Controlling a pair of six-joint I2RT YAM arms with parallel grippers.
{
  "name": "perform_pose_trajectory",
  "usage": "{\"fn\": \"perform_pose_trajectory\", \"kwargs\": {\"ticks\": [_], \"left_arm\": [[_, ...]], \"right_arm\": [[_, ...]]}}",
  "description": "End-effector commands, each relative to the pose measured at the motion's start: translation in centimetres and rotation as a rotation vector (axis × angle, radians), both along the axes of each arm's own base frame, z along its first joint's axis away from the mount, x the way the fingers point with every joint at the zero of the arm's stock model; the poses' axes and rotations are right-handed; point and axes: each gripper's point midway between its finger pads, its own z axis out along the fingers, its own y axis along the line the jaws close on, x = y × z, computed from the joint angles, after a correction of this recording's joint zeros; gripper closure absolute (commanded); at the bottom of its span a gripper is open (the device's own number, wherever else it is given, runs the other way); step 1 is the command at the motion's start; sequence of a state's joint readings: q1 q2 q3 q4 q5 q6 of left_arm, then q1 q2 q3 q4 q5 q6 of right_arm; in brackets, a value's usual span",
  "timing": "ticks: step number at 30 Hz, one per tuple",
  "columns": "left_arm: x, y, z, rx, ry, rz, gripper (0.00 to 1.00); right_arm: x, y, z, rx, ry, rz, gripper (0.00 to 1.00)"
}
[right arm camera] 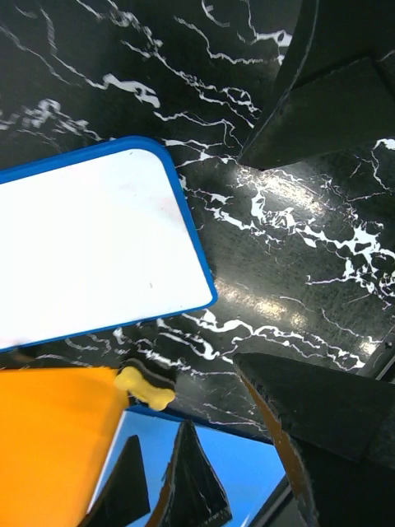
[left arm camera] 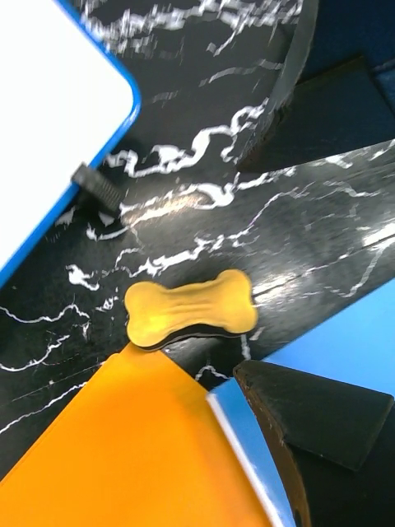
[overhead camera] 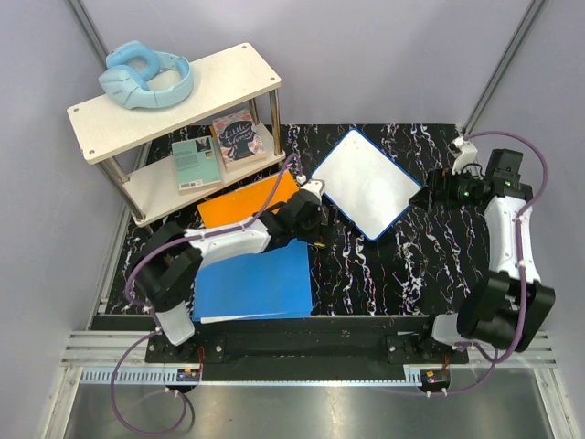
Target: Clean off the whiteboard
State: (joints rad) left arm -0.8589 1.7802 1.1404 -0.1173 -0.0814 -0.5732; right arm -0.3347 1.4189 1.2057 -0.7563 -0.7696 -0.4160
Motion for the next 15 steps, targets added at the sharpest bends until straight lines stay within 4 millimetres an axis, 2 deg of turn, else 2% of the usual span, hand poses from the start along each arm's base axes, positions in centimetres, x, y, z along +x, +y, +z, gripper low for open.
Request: {"fn": "perform_pose_trajectory", "kwargs": {"ticks": [1,3,5,7,9,10,12,13,15], "left_arm": [[-0.6,0.7,6.2,-0.094,-0.11,-0.028,0.01],[-0.9,1.7,8.7,-0.13,-0.163,-0.007,0.01],[-0.8,3.0,10.1,-0.124,-0.211,0.027,0.01],[-0.9,5.1,11.7,-0.102,-0.285,0.055,0.01],[-1.2,7.7,12.5,-0.072,-0.345,0.107,0.01],[-0.8,9.4,12.7,-0.038,-0.377,0.175,0.01],[-1.0,11.7,12.8,0.002,-0.387,0.22,0.01],[-0.5,13.2,12.7,0.034,-0.392,0.275,0.01],[-0.6,15.4,12.5,0.064,-0.382,0.348,0.01]], "right_arm": [[-1.5,0.6,4.9,-0.009,-0.103,-0.04,0.0],[-2.3,1.3,7.1,0.003,-0.151,-0.031,0.0],[-2.8,2.0,8.6,0.037,-0.178,-0.033,0.0],[-3.0,2.7,9.3,0.073,-0.186,-0.031,0.0],[-2.5,3.1,9.4,0.073,-0.204,-0.041,0.0],[-2.2,2.8,8.4,0.066,-0.17,-0.094,0.0],[-1.2,2.5,8.4,0.052,-0.203,-0.136,0.0],[-1.0,2.4,7.0,0.061,-0.164,-0.192,0.0],[0.2,1.8,6.5,0.063,-0.21,-0.281,0.0]]}}
